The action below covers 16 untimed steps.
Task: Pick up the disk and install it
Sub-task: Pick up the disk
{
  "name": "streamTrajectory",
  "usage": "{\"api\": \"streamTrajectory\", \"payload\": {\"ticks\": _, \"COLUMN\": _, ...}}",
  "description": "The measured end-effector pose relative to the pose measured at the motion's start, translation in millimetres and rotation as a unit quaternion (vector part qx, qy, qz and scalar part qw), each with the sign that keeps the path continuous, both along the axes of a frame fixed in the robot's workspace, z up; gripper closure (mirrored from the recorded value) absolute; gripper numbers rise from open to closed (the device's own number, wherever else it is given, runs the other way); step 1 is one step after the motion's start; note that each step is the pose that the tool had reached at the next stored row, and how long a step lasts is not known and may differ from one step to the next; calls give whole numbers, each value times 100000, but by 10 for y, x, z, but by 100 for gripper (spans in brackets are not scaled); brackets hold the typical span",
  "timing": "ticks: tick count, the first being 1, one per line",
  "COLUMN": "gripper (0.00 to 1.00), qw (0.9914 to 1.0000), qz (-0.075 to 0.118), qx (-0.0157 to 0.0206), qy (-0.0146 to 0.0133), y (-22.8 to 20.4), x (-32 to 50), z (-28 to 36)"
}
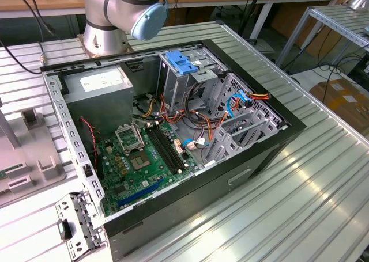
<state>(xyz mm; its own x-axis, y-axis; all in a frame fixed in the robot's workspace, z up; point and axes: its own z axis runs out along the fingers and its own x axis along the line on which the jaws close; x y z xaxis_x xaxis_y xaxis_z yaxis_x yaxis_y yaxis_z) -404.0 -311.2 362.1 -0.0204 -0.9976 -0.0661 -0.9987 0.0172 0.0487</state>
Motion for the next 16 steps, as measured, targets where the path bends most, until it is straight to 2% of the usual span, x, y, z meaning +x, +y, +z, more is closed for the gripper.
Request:
{"api": "streamTrajectory", "payload": {"ticks": 8, "gripper": 45, "qw": 99997, "qz": 593, "qx": 574, "qy": -1, "y": 18, "x": 0, "z": -47}}
{"api": "streamTrajectory", "payload": {"ticks": 16, "gripper": 45, "qw": 99985, "qz": 828, "qx": 1548, "qy": -9, "y": 30, "x": -4, "z": -122}}
